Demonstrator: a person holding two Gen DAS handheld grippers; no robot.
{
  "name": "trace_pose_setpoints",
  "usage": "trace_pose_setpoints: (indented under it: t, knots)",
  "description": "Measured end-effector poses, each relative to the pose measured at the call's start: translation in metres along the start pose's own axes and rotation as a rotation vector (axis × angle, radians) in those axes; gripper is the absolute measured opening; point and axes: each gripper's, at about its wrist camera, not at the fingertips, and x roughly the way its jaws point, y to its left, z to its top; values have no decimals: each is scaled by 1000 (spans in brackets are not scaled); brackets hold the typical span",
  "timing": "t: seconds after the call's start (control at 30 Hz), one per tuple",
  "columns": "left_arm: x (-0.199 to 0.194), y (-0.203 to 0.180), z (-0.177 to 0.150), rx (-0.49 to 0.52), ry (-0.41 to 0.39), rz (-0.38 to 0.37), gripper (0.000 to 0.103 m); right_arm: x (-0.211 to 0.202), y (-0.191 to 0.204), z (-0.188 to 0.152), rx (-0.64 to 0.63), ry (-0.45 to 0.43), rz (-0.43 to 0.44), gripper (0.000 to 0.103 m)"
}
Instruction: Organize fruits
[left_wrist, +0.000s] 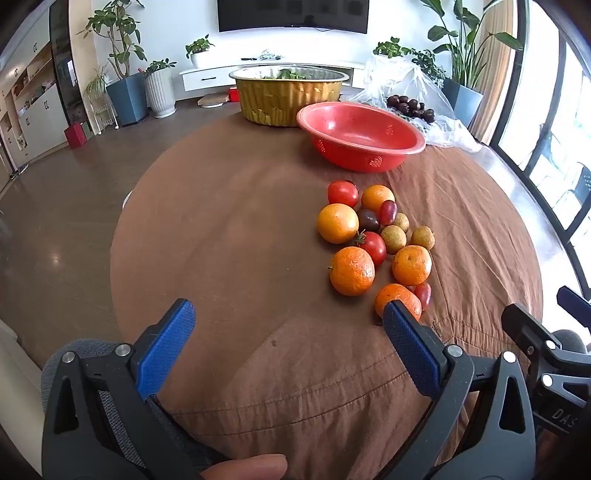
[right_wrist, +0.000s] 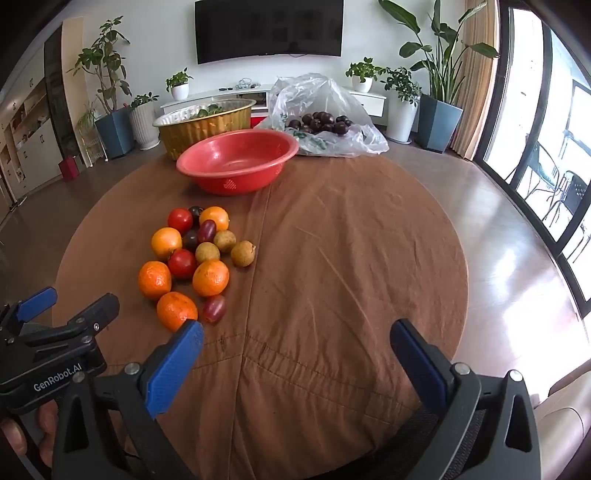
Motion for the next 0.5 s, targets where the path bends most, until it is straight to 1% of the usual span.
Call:
trace_pose_setpoints:
  t: [0.5]
  knots:
    - [1, 0, -2, 0, 1, -4, 103, 3, -1, 2, -1, 8, 1, 103]
